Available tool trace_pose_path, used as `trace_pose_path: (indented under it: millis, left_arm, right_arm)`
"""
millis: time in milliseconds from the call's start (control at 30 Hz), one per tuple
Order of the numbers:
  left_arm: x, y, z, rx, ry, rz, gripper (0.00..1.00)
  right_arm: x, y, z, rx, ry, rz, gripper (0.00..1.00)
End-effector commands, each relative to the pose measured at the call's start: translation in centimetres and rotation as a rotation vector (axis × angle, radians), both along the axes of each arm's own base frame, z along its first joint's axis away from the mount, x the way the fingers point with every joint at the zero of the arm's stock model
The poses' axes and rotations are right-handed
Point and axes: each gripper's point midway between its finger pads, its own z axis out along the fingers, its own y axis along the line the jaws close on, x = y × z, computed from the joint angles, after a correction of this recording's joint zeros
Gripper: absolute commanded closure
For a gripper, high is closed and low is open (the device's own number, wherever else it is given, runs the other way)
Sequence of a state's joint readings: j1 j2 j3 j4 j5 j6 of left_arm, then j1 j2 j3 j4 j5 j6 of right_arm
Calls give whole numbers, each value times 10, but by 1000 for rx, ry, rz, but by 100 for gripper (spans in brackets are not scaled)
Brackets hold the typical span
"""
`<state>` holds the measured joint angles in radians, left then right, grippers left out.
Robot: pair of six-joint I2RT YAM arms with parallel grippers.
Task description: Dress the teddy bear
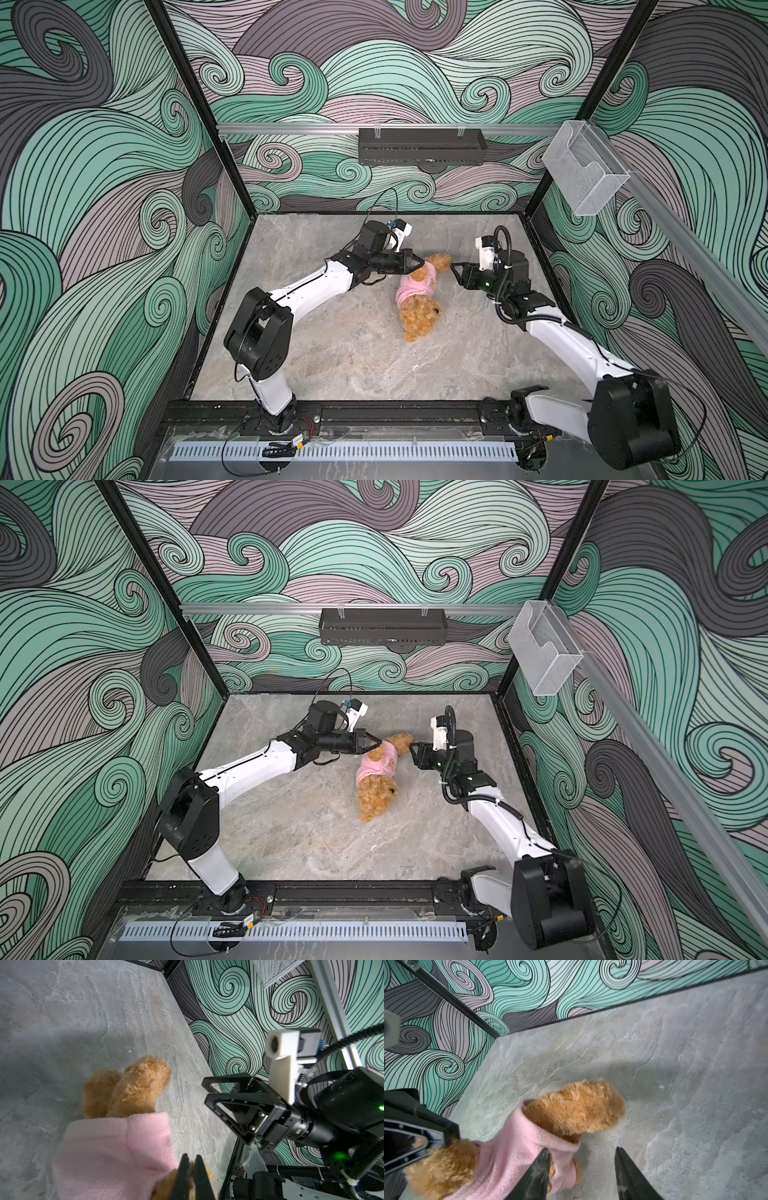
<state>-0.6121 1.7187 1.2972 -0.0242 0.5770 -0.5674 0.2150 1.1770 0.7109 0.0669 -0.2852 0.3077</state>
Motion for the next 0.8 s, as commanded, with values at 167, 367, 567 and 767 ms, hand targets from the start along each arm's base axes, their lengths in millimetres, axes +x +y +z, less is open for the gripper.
trace_pose_path:
  millis: [167, 367, 567, 767]
  left_arm:
    - [43, 44, -32, 42, 92, 153, 88]
    - [76, 80, -68, 142, 233, 249, 58]
    - [70, 124, -51, 246, 123, 356, 39]
    - [54, 158, -63, 350, 79, 428, 25]
  right_arm:
    - [0, -2, -13, -23, 10, -10, 47]
    - [1, 17, -20, -14, 28, 29, 47]
    - [0, 19, -28, -32, 41, 31, 46]
    - [2, 22, -36, -20, 58, 34, 46]
